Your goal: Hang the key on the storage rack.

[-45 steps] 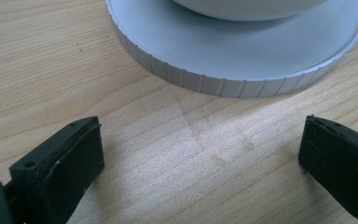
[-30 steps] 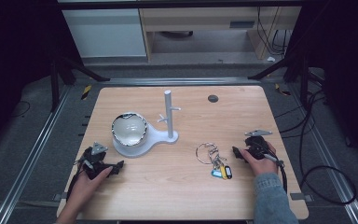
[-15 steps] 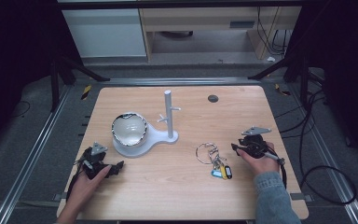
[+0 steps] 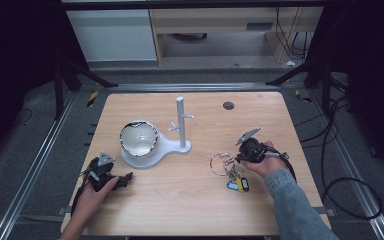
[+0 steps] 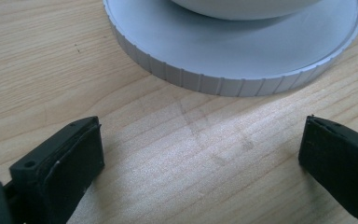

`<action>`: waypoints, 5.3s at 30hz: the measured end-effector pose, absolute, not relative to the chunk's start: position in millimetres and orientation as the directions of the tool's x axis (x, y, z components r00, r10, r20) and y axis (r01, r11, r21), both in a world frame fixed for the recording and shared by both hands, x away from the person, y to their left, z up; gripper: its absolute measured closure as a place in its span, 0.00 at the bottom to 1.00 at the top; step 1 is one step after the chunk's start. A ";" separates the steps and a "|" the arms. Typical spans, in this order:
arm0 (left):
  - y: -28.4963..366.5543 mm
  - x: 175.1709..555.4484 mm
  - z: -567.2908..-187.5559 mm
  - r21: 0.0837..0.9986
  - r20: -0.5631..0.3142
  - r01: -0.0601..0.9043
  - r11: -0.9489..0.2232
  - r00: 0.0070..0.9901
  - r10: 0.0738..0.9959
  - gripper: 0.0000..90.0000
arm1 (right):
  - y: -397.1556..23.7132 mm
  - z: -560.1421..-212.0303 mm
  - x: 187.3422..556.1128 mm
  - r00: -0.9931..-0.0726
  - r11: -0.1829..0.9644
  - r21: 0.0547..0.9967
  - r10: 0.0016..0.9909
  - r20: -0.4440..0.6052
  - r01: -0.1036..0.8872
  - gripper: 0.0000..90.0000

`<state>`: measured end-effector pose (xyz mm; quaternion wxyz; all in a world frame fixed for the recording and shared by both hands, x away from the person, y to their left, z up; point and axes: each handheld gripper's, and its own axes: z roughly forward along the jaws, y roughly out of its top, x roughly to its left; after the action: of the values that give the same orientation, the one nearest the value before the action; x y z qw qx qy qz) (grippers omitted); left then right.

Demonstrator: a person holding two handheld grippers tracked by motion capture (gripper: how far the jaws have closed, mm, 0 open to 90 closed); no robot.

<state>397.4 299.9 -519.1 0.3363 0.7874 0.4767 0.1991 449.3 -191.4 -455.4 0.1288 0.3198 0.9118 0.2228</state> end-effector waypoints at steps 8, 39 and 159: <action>299.9 397.4 -519.1 0.719 -0.006 0.617 -0.320 0.466 0.885 0.00 | -193.0 -457.5 437.3 -0.794 0.731 0.451 0.603 -0.077 0.512 0.92; 300.0 397.3 -519.2 0.719 -0.007 0.616 -0.320 0.466 0.885 0.00 | -179.9 -463.5 456.0 -0.829 0.791 0.286 0.559 0.018 0.540 0.99; 300.0 397.1 -519.3 0.721 -0.007 0.615 -0.319 0.466 0.885 0.00 | -79.0 -218.8 502.7 -0.882 0.861 0.380 0.431 -0.191 0.339 1.00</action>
<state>397.1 300.0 -519.3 0.3373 0.7870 0.4764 0.1996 502.7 -79.0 -218.8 0.1360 0.2016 0.9549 0.1702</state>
